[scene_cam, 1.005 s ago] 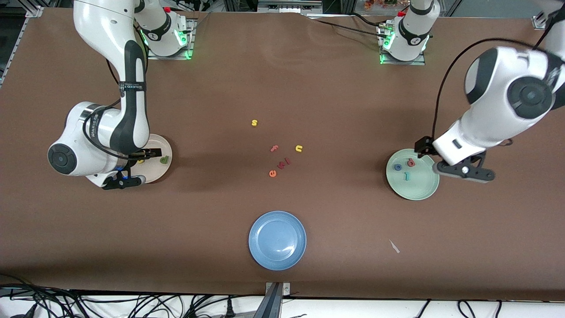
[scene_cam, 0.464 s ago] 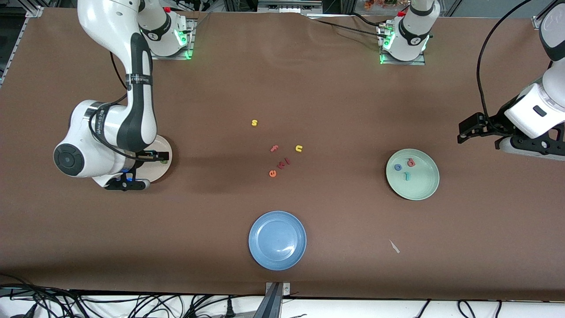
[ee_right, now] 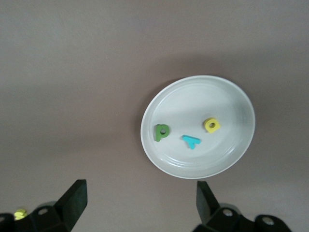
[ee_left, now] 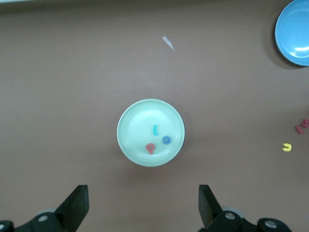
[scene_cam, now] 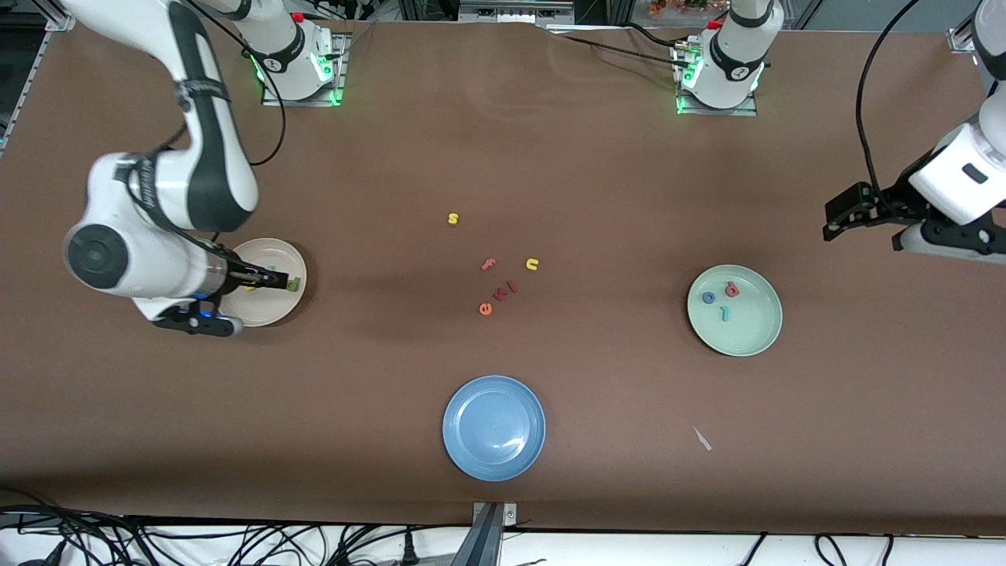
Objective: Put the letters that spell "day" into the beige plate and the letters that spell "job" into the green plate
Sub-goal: 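Release the green p on the white plate while the left gripper retracts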
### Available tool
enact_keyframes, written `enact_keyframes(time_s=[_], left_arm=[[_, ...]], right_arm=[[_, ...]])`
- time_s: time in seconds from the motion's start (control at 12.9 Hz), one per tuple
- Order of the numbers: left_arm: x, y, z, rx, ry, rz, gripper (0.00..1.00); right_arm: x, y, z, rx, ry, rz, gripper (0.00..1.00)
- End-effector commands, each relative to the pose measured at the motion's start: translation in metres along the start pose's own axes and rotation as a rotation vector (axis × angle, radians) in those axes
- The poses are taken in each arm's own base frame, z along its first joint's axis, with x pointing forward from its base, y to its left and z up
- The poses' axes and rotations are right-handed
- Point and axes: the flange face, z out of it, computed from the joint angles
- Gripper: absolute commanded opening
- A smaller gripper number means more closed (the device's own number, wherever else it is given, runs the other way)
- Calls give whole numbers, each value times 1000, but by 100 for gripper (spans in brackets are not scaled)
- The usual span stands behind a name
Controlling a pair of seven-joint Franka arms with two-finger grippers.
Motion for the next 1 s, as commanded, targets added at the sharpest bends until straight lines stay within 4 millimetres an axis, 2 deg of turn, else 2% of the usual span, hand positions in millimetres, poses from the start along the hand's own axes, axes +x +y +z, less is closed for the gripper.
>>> enact_keyframes(time_s=[0.0,0.08,0.23,0.39,0.54,0.7,0.77,0.93], left_arm=[[-33,5,-8,-1,-3,-51,100],[-36,10,-10,-1,-19,-59,100],[-38,16,-12,-1,-42,-65,100],[-38,16,-12,1,-47,-63,100],[-37,29,-12,7,-46,-38,100],[-35,31,-14,43,-41,-25,100],[-34,29,-13,43,-43,-26,100],[-34,22,-13,37,-43,-30,100]], right_arm=[[-22,25,-29,-13,52,-85,100],[-29,34,-39,-23,61,-88,100],[-52,53,-78,-82,76,-106,100],[-78,63,-109,-89,10,-149,100],[-93,87,-136,-79,-41,-159,100],[-102,101,-164,-79,-23,-176,100],[-105,104,-173,-82,-28,-170,100],[-105,115,-178,-71,-15,-151,100]])
